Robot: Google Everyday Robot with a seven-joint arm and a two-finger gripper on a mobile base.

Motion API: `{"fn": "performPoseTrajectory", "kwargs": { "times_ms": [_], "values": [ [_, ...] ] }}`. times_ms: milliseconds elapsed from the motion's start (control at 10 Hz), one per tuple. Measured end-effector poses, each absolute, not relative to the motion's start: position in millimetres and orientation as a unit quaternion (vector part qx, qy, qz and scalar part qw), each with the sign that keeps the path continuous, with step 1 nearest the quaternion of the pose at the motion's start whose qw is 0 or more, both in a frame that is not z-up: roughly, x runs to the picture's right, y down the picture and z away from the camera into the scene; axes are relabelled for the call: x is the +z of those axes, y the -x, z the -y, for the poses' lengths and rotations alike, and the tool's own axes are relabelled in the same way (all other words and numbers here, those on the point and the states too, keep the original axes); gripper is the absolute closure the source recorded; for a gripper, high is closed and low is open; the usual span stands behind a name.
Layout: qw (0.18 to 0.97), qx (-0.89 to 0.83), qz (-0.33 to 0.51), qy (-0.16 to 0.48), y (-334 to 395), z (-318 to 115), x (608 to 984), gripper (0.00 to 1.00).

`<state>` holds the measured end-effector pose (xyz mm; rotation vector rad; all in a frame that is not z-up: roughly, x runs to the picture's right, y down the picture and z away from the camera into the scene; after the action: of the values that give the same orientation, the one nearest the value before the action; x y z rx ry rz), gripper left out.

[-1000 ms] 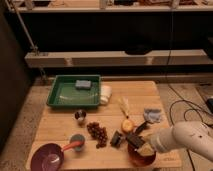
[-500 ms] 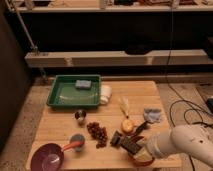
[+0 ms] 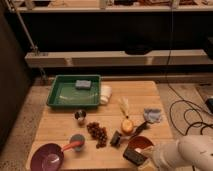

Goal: Wipe red bowl with eraser

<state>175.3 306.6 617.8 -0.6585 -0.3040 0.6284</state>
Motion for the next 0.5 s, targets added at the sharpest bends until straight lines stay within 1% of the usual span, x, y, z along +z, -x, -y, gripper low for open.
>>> {"fn": "performPoseTrajectory", "kwargs": {
  "times_ms": [500],
  "values": [
    [0.889, 0.325, 0.09, 0.31, -218.6, -318.8, 643.8, 1.0]
  ]
}}
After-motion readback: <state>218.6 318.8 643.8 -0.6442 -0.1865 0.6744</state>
